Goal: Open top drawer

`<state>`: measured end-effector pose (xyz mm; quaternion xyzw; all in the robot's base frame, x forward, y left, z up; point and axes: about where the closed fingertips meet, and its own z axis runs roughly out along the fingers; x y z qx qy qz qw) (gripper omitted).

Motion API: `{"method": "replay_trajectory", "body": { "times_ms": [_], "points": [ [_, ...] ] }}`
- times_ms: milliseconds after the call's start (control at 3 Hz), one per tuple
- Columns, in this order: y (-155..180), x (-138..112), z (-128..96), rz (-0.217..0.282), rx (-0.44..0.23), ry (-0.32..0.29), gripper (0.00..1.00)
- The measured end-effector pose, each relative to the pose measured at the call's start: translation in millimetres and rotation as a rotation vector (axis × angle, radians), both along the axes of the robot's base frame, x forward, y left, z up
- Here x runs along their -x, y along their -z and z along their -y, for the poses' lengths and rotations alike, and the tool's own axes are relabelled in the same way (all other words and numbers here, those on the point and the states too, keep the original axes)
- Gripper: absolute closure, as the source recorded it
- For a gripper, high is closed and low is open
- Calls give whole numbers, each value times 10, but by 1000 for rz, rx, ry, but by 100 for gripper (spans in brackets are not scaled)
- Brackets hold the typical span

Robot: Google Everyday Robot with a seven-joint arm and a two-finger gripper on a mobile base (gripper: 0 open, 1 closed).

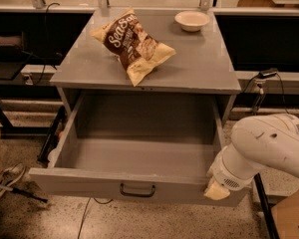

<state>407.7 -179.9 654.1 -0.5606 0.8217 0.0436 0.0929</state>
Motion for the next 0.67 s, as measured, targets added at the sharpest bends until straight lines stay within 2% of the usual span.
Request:
{"method": "replay_trajectory", "body": {
  "times_ms": [667],
  "points": [
    [-9, 9, -3, 1, 2, -2, 11]
  ]
}}
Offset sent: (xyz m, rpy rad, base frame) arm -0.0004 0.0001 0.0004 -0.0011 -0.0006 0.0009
